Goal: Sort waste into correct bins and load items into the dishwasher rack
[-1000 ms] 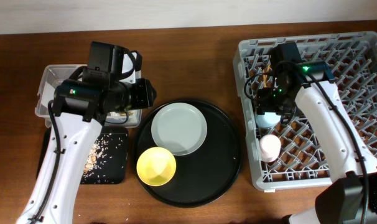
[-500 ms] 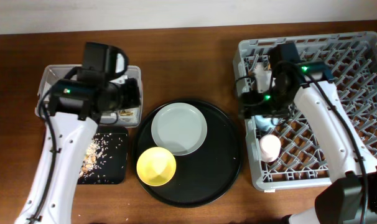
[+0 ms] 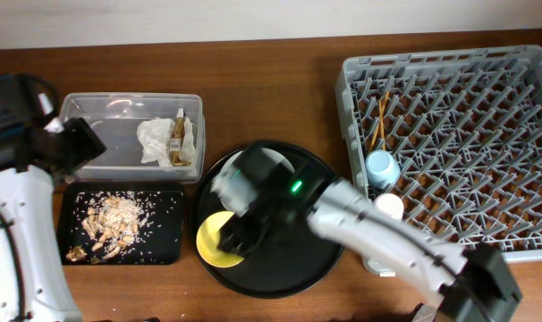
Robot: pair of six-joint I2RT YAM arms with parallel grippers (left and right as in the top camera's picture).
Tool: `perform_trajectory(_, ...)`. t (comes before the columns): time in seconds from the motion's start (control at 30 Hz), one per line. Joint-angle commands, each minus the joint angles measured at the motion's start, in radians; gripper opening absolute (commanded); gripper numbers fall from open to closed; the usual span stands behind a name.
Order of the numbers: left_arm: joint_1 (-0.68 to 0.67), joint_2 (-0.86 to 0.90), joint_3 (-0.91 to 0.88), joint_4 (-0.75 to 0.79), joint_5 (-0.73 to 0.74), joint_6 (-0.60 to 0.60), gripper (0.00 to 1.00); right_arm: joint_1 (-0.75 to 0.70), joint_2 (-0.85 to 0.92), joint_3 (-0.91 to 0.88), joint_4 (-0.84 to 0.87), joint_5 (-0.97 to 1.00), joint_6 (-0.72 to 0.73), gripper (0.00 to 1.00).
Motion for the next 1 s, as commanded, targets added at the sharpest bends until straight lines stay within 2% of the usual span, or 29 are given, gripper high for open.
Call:
perform_trajectory(0.0,0.048,0.004,-0.004,-0.034,-0.003,-0.005,0.83,0.16,0.051,-0.023,0.073,0.342,0.06,0.73)
perform_trajectory(0.1,0.047,0.004,-0.004,-0.053,0.018,-0.005,0.86,0.255,0.118,-0.023,0.161,0.483,0.058,0.69)
perform_trajectory(0.2,0.047,0.004,-0.004,-0.07,0.031,-0.005,0.87,0.296,0.189,-0.023,0.237,0.512,0.056,0.61)
perform_trajectory(0.23,0.047,0.004,-0.004,-0.076,0.031,-0.005,0.91,0.297,0.209,-0.023,0.253,0.511,0.056,0.59)
perform_trajectory(0.37,0.047,0.004,-0.004,-0.087,0.031,-0.005,0.92,0.289,0.25,-0.023,0.266,0.519,0.056,0.45)
perform_trajectory(0.43,0.047,0.004,-0.004,-0.088,0.032,-0.005,0.92,0.279,0.264,-0.023,0.261,0.522,0.056,0.41)
perform_trajectory(0.6,0.047,0.004,-0.004,-0.089,0.031,-0.005,0.92,0.276,0.269,-0.024,0.241,0.522,0.056,0.2)
perform_trajectory(0.8,0.047,0.004,-0.004,-0.09,0.031,-0.005,0.92,0.275,0.269,-0.024,0.235,0.523,0.056,0.14)
perform_trajectory(0.87,0.047,0.004,-0.004,-0.093,0.031,-0.005,0.95,0.275,0.257,-0.023,0.231,0.523,0.056,0.04)
perform_trajectory(0.9,0.047,0.004,-0.004,-0.093,0.031,-0.005,0.99,0.275,0.246,-0.023,0.229,0.523,0.056,0.04)
perform_trajectory(0.97,0.047,0.004,-0.004,-0.093,0.031,-0.005,0.99,0.274,0.206,-0.005,0.207,0.523,0.056,0.04)
